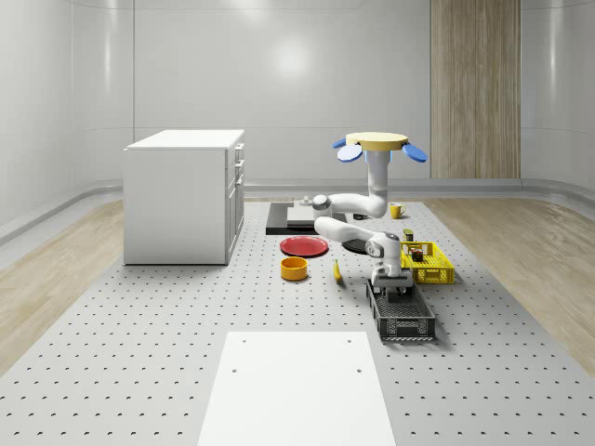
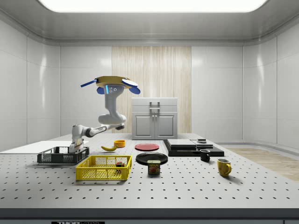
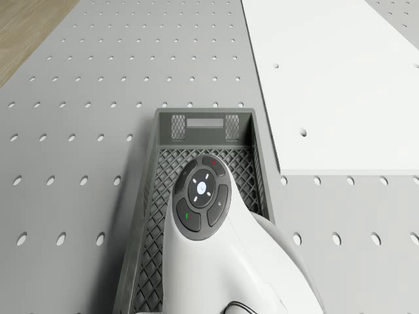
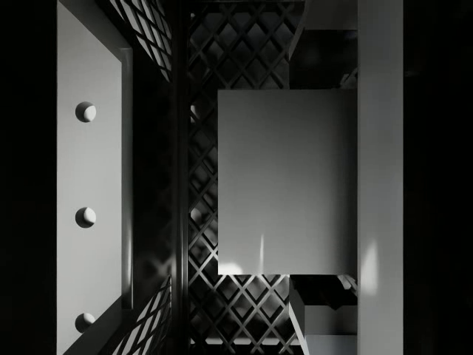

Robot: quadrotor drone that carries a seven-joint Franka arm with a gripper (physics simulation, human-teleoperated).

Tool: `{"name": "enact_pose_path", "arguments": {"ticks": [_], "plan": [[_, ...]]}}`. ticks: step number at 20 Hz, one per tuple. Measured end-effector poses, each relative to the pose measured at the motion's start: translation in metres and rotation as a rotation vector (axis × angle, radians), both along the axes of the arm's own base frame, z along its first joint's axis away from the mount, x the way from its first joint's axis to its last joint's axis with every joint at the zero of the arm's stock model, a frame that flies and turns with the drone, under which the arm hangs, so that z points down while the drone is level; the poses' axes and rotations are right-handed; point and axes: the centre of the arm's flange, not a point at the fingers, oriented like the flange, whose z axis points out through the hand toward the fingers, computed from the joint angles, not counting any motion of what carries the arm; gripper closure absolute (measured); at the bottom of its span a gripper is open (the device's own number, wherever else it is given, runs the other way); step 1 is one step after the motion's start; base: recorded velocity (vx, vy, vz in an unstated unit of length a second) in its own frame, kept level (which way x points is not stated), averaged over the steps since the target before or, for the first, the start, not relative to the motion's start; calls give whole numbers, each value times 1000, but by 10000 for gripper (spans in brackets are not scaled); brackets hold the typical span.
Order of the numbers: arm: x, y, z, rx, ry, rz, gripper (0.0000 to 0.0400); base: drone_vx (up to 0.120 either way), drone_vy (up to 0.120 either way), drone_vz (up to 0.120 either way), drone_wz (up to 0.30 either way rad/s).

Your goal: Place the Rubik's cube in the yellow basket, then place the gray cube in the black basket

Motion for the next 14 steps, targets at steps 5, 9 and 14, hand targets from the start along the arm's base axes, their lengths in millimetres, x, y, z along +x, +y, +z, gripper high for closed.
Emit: {"name": "enact_pose_path", "arguments": {"ticks": [5,9,14], "plan": [[0,0,-20,0,0,0,9,0,0,0,0],[0,0,-36,0,0,0,3,0,0,0,0],[0,0,-47,0,0,0,1,0,0,0,0]]}}
